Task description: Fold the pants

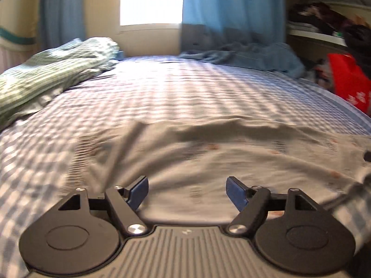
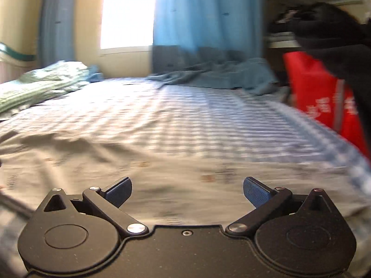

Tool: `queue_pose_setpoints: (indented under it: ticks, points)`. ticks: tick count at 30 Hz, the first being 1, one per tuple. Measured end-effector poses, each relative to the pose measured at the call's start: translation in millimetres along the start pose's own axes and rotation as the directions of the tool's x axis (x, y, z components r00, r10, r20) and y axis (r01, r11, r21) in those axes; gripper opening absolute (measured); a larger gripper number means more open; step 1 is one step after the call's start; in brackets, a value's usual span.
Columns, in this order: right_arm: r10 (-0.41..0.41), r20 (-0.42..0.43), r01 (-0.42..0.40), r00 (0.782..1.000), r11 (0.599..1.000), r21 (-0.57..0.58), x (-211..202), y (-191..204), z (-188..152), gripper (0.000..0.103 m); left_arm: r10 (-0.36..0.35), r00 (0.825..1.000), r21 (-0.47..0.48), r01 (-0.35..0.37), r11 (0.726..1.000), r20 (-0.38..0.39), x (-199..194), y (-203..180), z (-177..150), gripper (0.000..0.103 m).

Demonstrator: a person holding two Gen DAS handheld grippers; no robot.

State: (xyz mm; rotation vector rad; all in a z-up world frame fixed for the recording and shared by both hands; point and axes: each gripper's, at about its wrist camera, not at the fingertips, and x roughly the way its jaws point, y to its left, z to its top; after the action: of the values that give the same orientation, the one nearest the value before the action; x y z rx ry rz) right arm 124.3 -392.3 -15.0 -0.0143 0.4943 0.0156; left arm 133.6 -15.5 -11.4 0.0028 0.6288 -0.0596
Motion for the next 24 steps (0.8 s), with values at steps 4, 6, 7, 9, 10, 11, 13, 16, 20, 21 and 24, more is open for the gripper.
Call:
queue_pose_setpoints:
  ticks: [4, 6, 7, 9, 10, 11, 13, 16, 20, 21, 24]
  points:
    - [-0.005, -0.067, 0.004, 0.998, 1.0, -0.02, 13.0, 25.5, -10.4, 0.102, 0.084, 0.996, -0.015, -0.084, 0.996, -0.024, 9.0, 42.0, -6.9, 0.08]
    - [-0.051, -0.103, 0.046, 0.993, 0.998, -0.047, 16.1, 36.8, -19.6, 0.102, 0.053, 0.998, -0.012, -0.053, 0.999, -0.019, 7.6, 59.1, -9.7, 0.08]
    - [-0.062, -0.105, 0.056, 0.993, 0.997, -0.055, 17.1, 37.7, -23.8, 0.102, 0.036, 0.999, -0.001, -0.036, 0.999, -0.011, 4.5, 62.7, -9.7, 0.08]
    - [-0.061, -0.105, 0.057, 0.993, 0.998, -0.039, 14.9, 34.5, -26.8, 0.102, 0.025, 1.0, 0.033, -0.025, 0.999, -0.01, 1.6, 62.3, -10.4, 0.081]
    - [-0.06, -0.111, 0.057, 0.992, 0.998, -0.032, 13.4, 32.3, -26.0, 0.102, 0.024, 1.0, 0.045, -0.023, 0.999, -0.016, -0.4, 60.1, -10.8, 0.083]
    - [-0.061, -0.116, 0.058, 0.991, 0.998, -0.03, 13.1, 29.0, -24.3, 0.102, 0.024, 1.0, 0.049, -0.023, 0.999, -0.017, -2.3, 57.6, -9.8, 0.09]
    - [-0.052, -0.111, 0.048, 0.992, 0.998, -0.04, 12.9, 28.1, -17.4, 0.102, 0.037, 0.999, 0.045, -0.037, 0.998, 0.0, -5.9, 51.6, -7.0, 0.102]
    - [0.036, -0.103, -0.042, 0.994, 0.997, -0.059, 23.9, 36.4, 3.3, 0.102, 0.027, 0.999, 0.051, -0.029, 0.998, 0.036, -2.4, 41.1, 4.9, 0.102]
    - [0.257, -0.126, -0.264, 0.958, 0.964, -0.038, 65.1, 64.1, 44.0, 0.102, 0.006, 0.998, 0.051, -0.009, 0.999, 0.062, 11.9, 17.3, 18.3, 0.103]
    - [0.317, -0.142, -0.322, 0.938, 0.947, -0.012, 79.5, 71.7, 55.2, 0.102, 0.007, 0.998, 0.055, -0.011, 0.998, 0.062, 16.6, 10.1, 20.1, 0.103]
    - [0.475, -0.162, -0.465, 0.865, 0.88, 0.097, 125.6, 94.2, 87.1, 0.102, 0.0, 0.999, 0.084, -0.004, 0.996, 0.052, 30.6, -9.9, 19.1, 0.103]
